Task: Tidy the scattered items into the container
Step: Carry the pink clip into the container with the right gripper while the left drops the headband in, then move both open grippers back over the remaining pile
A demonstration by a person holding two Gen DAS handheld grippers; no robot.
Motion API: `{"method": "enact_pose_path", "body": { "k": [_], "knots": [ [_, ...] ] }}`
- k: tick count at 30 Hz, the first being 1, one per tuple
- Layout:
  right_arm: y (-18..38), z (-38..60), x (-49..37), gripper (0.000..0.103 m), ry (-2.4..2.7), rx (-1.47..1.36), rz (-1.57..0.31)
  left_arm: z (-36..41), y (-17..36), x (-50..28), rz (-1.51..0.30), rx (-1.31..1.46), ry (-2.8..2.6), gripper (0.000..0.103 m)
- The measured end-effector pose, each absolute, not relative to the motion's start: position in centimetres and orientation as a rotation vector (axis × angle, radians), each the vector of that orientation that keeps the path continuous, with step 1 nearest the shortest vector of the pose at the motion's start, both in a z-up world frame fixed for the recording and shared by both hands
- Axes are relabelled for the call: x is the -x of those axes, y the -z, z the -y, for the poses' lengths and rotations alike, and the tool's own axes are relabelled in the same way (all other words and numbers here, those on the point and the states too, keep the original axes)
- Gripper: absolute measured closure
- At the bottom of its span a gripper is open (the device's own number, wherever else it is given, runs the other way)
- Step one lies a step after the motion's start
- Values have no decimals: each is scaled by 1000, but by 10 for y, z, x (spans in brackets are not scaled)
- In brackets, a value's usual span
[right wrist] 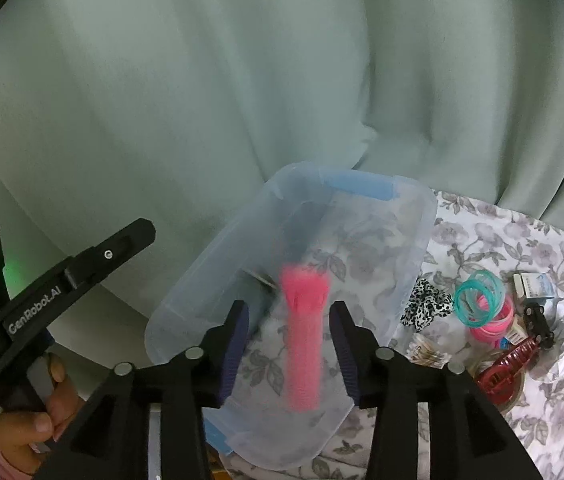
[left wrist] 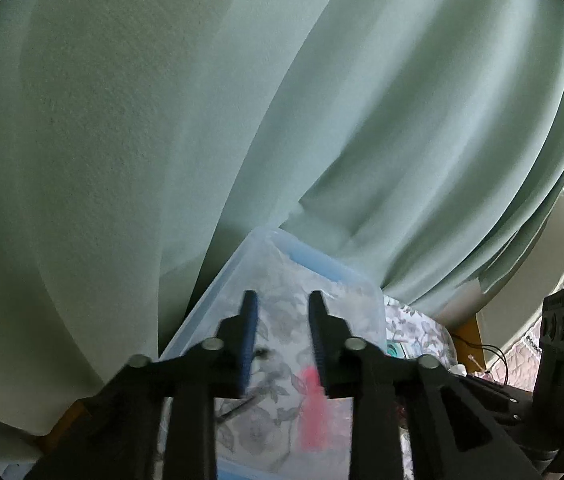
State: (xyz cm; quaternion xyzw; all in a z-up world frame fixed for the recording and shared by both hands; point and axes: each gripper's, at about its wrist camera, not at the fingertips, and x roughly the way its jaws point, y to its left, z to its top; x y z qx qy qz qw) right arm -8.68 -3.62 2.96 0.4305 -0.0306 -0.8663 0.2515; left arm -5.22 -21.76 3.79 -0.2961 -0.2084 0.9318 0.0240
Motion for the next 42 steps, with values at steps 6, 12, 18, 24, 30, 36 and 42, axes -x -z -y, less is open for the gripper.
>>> {"method": "enact_pose_path", "body": {
  "k": [6, 12, 18, 24, 30, 36, 42],
  "knots": [
    [-28, 32, 86, 52, 2361, -1181, 97, 220, -37, 51, 649, 936, -2884, 61],
    [-26, 19, 81, 52, 2372, -1197, 132, 214, -35, 51, 638, 945, -2879, 52],
    [-25, -2, 75, 52, 2395, -1203, 179, 197, -37, 51, 596, 958, -2870, 45],
    [-25, -24, 68, 50, 2413, -1198, 238, 177, -43, 46, 547, 974, -2870, 44],
    [-30, -53, 53, 49, 2434, -1152, 314, 152, -51, 43, 508, 991, -2865, 41],
    [-35, -90, 38, 49, 2469, -1108, 416, 109, -67, 34, 415, 908, -2876, 40],
    [-34, -134, 24, 48, 2558, -1052, 519, 61, -90, 23, 319, 732, -2845, 40]
  ]
}}
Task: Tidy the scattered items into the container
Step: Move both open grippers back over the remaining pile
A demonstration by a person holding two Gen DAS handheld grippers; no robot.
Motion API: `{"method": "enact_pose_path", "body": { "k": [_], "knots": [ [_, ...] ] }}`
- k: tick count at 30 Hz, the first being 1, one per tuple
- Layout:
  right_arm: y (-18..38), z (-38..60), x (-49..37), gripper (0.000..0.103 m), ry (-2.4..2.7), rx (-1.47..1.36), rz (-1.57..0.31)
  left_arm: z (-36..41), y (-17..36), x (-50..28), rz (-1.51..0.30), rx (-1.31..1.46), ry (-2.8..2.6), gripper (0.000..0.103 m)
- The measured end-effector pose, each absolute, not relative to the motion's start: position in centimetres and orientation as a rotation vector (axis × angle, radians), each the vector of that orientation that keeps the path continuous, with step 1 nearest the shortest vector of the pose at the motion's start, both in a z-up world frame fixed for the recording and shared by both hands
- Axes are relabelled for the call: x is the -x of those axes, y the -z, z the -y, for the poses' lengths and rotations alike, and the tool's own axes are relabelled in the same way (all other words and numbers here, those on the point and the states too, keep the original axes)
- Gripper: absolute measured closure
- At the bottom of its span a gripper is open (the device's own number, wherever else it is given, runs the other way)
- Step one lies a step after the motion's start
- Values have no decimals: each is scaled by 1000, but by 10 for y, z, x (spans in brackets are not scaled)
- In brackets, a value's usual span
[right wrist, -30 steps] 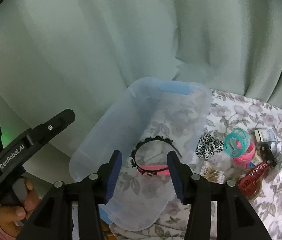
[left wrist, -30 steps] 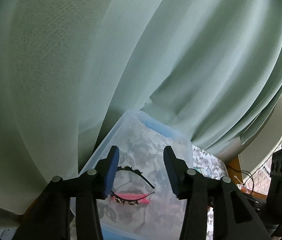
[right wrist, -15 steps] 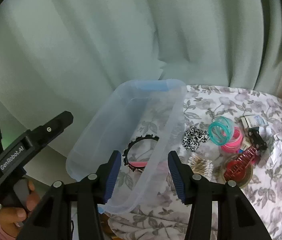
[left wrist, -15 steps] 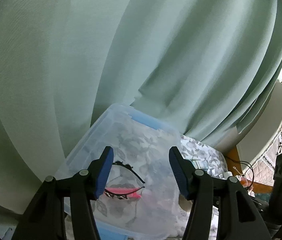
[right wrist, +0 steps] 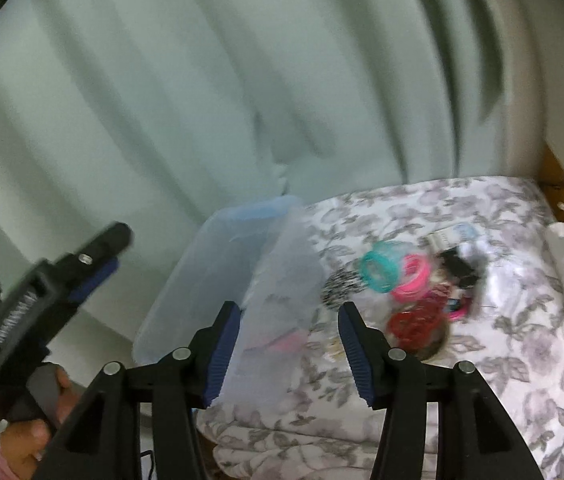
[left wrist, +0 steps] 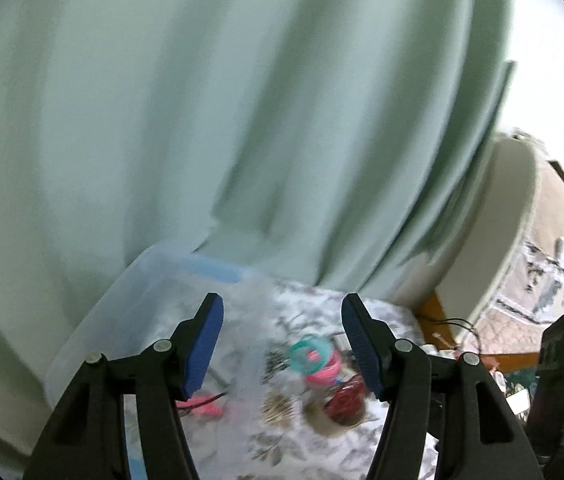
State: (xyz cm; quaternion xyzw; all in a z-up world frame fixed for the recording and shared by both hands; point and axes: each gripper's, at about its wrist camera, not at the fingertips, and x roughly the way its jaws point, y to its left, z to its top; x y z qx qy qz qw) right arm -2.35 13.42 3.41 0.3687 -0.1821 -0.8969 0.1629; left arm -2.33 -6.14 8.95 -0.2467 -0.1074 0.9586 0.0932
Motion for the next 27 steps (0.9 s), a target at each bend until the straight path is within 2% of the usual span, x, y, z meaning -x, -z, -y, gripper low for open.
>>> {"method": "enact_pose_path", "body": {
  "k": [3, 10, 17, 21, 27],
  "knots": [
    [-32, -161, 19, 48, 2614, -1037, 570, 32, -90, 26, 252, 734, -2822, 40],
    [-22, -217, 13, 44, 2730, -1041, 660, -20, -76, 38, 239, 855, -2715, 40],
    [-15, -256, 7, 44, 2824, -1016, 696, -63, -63, 41, 102, 886, -2685, 40],
    [-4, -271, 9, 44, 2830, -1042, 717, -76, -46, 47, 86, 958, -2681, 36],
    [21, -292, 15, 44, 2823, -1134, 741, -90, -12, 61, 21, 1096, -2631, 36]
  ]
}}
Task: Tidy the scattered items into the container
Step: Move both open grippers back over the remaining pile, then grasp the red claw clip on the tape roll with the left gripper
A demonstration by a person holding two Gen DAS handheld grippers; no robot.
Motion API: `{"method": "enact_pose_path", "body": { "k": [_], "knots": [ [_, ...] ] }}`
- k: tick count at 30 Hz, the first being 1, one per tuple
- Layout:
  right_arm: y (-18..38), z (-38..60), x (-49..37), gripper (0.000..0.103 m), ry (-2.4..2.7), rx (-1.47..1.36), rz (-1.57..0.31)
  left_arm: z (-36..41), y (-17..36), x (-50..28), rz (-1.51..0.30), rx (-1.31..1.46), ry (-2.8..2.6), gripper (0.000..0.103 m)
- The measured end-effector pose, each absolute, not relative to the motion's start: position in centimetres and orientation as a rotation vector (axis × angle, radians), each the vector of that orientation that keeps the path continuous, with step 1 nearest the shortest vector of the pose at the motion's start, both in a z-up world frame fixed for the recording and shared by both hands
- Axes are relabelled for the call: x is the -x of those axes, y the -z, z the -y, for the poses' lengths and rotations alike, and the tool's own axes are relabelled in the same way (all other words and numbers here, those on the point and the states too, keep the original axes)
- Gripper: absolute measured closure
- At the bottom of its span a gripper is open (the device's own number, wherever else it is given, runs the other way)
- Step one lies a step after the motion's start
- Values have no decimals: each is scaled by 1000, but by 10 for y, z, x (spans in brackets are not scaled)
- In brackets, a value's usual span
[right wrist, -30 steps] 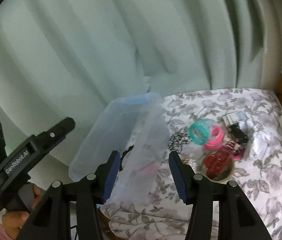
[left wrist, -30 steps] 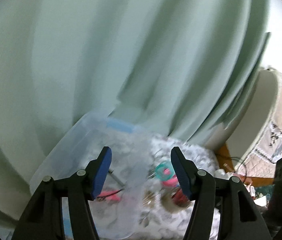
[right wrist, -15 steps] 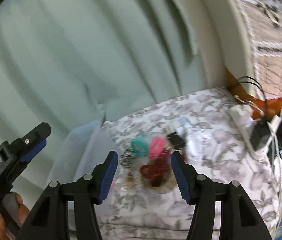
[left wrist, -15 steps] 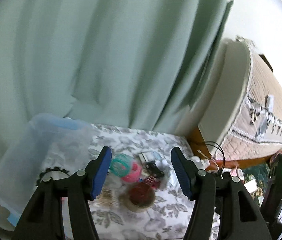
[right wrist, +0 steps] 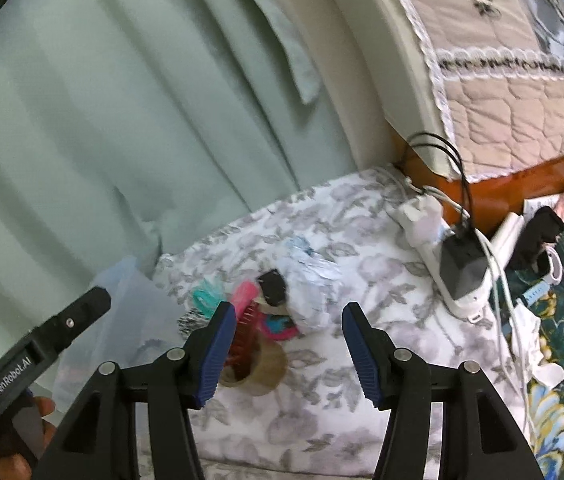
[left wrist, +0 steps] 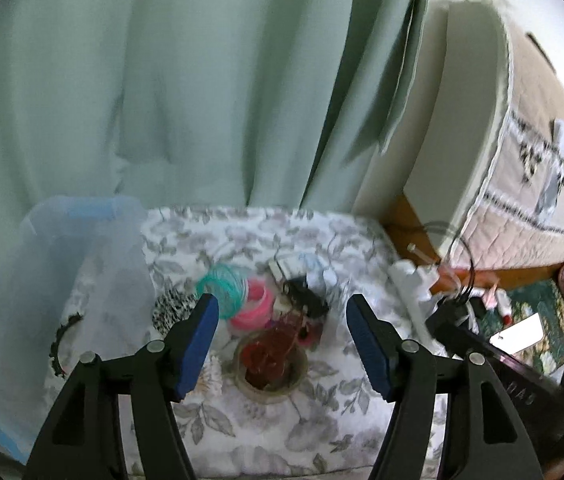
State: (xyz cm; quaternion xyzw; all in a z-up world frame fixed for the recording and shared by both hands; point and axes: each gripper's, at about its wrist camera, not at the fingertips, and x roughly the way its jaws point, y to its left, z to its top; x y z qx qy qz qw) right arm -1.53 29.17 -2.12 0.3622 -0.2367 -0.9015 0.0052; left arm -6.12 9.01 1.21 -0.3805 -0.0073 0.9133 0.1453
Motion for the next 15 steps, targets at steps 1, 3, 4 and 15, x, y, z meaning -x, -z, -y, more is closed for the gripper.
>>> {"method": "enact_pose_path", "body": {
  "k": [1, 3, 4, 15],
  "knots": [
    [28, -296, 17, 44, 2816, -1159, 754, -93, -6, 63, 2, 1116, -2618, 36],
    [40, -303, 20, 44, 2801, -1206, 781, -97, 7, 67, -36, 1151, -2598, 36],
    [45, -306, 22, 44, 2798, -1225, 789, -100, 13, 69, -55, 1167, -2592, 36],
    [85, -300, 50, 44, 2681, -1356, 771, -114, 73, 98, -176, 1326, -2492, 36]
  ]
}}
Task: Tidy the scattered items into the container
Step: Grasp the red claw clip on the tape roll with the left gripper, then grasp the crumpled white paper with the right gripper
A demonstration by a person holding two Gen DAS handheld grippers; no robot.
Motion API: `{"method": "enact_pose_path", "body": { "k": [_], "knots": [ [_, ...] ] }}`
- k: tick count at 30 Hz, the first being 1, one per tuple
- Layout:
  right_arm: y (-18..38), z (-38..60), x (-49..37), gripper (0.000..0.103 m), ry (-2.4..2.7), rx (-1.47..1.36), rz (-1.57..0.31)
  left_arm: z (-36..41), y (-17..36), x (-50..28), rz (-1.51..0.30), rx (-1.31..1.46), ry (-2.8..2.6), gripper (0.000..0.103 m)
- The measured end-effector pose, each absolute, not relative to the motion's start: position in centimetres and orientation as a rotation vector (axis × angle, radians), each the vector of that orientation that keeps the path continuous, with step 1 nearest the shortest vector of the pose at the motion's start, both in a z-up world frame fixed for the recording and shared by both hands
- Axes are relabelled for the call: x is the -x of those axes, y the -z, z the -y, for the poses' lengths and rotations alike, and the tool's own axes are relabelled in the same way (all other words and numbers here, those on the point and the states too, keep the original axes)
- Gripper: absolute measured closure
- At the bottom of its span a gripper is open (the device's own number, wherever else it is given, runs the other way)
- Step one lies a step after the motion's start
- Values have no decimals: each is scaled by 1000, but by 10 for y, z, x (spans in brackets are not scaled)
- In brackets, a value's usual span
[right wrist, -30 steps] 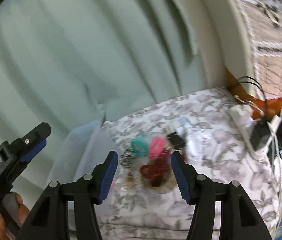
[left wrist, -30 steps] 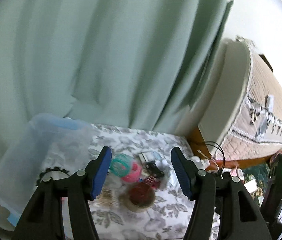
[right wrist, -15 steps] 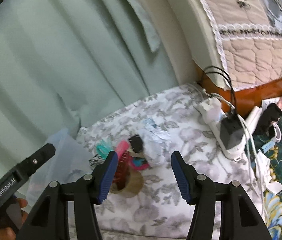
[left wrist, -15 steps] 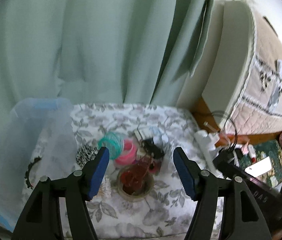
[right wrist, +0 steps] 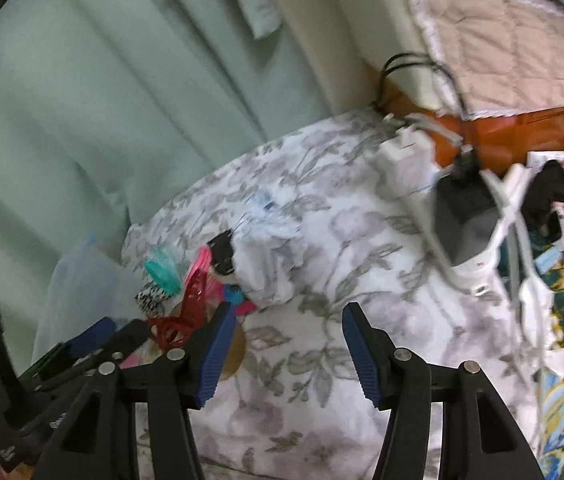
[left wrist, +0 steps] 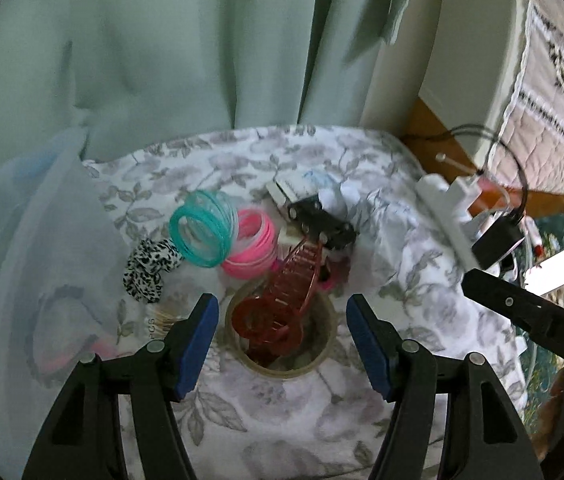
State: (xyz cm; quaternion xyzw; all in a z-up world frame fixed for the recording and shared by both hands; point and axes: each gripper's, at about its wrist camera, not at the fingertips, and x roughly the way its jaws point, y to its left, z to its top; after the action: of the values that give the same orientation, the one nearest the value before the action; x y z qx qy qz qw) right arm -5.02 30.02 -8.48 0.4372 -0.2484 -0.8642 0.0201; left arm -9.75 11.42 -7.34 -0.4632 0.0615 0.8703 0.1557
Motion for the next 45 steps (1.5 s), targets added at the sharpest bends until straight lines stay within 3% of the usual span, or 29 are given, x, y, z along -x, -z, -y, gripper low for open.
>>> {"method": "enact_pose_path", "body": {
  "k": [5, 16, 22, 31, 37, 45],
  "knots": [
    [94, -283, 66, 44, 2633, -1396, 681, -116, 88, 106, -194, 1344, -2463, 36],
    [113, -272, 113, 44, 2593, -1447, 669, -108, 110, 129, -146, 1388, -2436, 36],
    [131, -273, 135, 44, 2579, -1506, 710, -104, 114, 133, -114, 1367, -2412, 46],
    [151, -280, 154, 44, 2551, -1573, 785, -104, 116, 137, -98, 1330, -2399, 46],
    [158, -287, 157, 50, 2542, -1593, 847, -102, 117, 136, -87, 1322, -2390, 46],
    [159, -288, 157, 54, 2536, -1576, 879, -105, 115, 133, -116, 1346, -2352, 39]
  ]
}}
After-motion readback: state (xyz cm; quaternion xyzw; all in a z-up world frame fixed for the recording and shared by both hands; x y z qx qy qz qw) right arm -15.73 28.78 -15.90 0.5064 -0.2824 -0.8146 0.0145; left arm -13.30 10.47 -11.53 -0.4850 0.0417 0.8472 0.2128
